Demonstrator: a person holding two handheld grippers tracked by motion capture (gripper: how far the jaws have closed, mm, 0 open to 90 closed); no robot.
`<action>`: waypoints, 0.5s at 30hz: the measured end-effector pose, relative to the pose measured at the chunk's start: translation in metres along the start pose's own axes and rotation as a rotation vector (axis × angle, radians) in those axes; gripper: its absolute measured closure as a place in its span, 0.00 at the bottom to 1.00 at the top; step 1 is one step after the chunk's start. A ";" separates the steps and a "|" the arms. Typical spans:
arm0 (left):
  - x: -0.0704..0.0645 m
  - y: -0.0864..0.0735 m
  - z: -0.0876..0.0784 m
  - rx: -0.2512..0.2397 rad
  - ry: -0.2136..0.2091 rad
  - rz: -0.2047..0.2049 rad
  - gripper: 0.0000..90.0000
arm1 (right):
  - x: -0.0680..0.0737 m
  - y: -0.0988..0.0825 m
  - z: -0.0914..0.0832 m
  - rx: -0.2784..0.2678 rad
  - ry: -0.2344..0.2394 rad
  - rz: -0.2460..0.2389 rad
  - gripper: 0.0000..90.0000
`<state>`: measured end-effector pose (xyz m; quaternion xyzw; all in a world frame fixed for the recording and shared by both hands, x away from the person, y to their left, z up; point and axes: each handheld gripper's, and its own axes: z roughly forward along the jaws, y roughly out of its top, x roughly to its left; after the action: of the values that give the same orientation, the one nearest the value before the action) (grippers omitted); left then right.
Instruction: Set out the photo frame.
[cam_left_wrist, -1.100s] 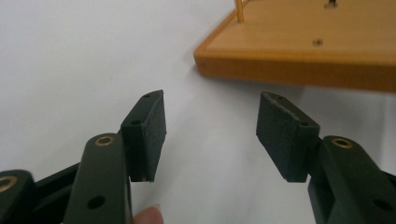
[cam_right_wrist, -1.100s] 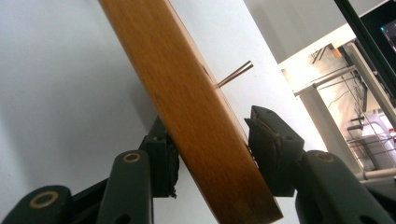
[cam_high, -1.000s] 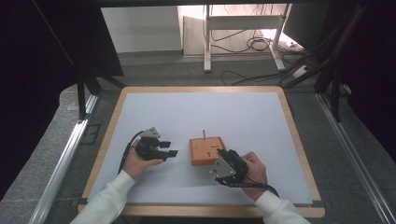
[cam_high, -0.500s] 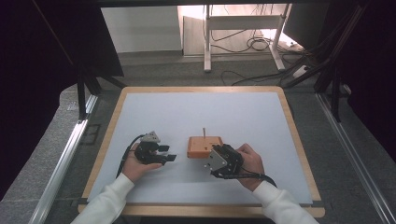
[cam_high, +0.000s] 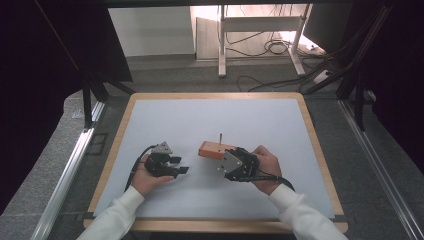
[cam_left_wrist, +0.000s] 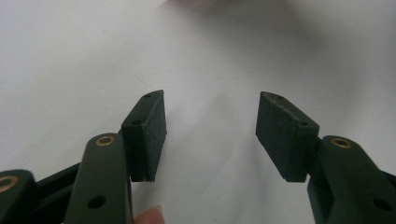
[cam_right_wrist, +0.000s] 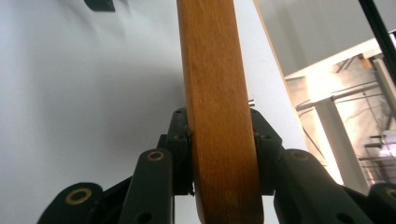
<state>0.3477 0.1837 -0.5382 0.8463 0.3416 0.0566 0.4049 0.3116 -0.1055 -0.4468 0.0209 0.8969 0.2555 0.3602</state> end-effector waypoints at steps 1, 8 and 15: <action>0.000 0.000 0.000 0.000 0.001 0.002 0.48 | -0.001 0.001 0.001 -0.002 0.007 0.000 0.76; 0.001 -0.001 0.000 0.000 0.001 0.001 0.48 | -0.009 0.014 -0.002 -0.036 0.068 0.017 0.78; 0.000 -0.001 0.000 0.003 0.002 0.007 0.48 | -0.010 0.027 -0.009 -0.086 0.128 0.046 0.78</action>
<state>0.3475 0.1838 -0.5390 0.8480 0.3391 0.0582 0.4032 0.3089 -0.0887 -0.4222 0.0098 0.9056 0.3028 0.2968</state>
